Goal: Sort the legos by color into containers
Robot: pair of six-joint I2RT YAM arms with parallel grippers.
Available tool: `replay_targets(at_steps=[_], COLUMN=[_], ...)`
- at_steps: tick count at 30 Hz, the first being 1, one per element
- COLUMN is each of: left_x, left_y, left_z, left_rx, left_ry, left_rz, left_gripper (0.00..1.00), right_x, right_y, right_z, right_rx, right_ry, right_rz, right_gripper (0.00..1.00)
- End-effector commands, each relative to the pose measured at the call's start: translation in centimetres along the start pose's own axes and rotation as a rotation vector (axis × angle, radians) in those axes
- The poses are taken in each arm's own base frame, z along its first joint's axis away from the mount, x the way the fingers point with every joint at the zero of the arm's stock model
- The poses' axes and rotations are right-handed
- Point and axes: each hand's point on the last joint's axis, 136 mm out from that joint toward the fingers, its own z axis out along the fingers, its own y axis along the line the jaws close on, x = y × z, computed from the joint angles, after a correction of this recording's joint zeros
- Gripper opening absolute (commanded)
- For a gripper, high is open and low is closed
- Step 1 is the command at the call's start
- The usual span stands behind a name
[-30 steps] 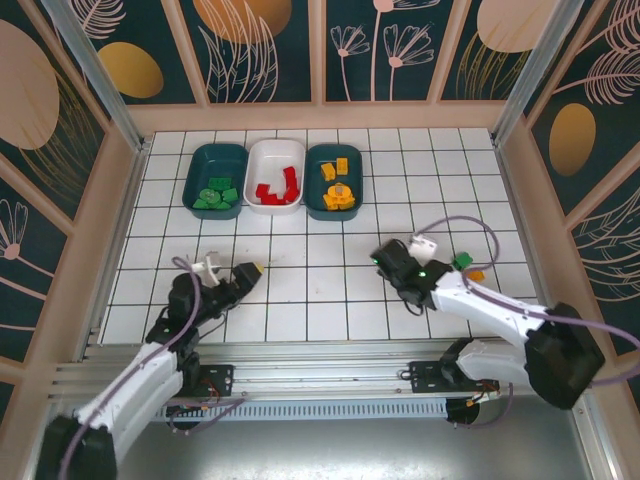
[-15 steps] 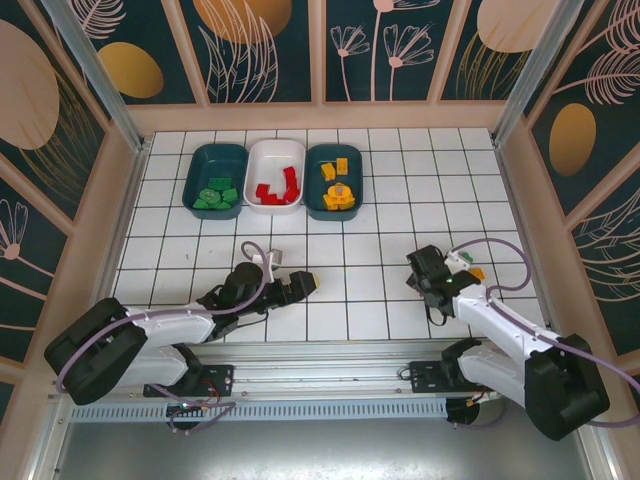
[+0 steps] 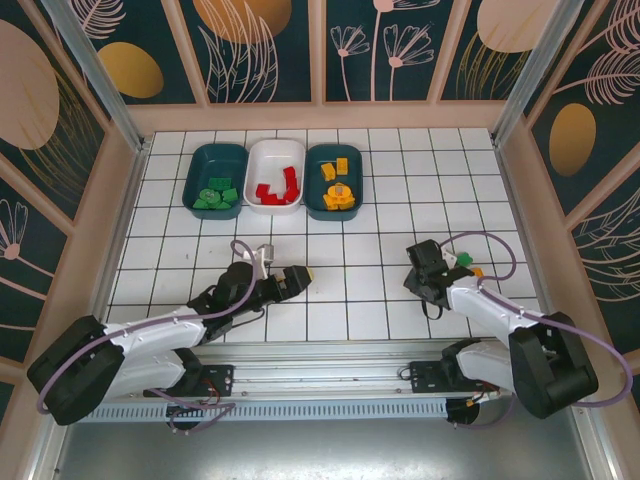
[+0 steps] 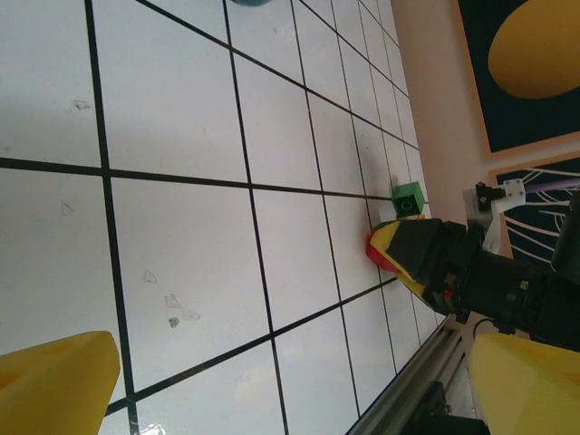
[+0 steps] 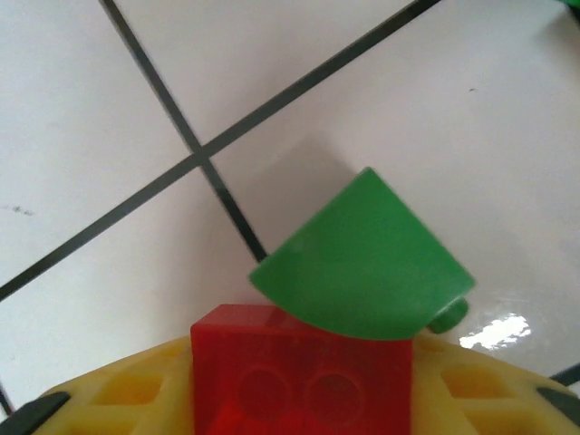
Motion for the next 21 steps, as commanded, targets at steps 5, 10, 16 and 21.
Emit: replay_targets(at_steps=[5,10,16,21], left_x=[-0.9,-4.2,-11.1,-12.4], left_y=[0.2,1.7,7.1,10.2], left_z=[-0.8,-3.2,-10.0,-11.1], left_rx=[-0.045,-0.169,-0.319,-0.336], left_ry=[-0.051,-0.176,-0.432,-0.422], left_rz=[0.026,0.029,-0.108,-0.2], left_gripper=[0.98,0.98,0.98,0.99], right_x=[-0.5,-0.5,-1.4,-2.3], right_y=[1.1,6.9,20.6,31.2], right_z=[-1.2,-4.7,-8.7,-8.6], right_rx=[-0.082,-0.226,-0.444,-0.546], right_ry=[-0.041,-0.084,-0.185,-0.254], right_rz=[-0.005,-0.069,-0.251,-0.38], right_gripper=[0.29,0.28,0.28,0.28])
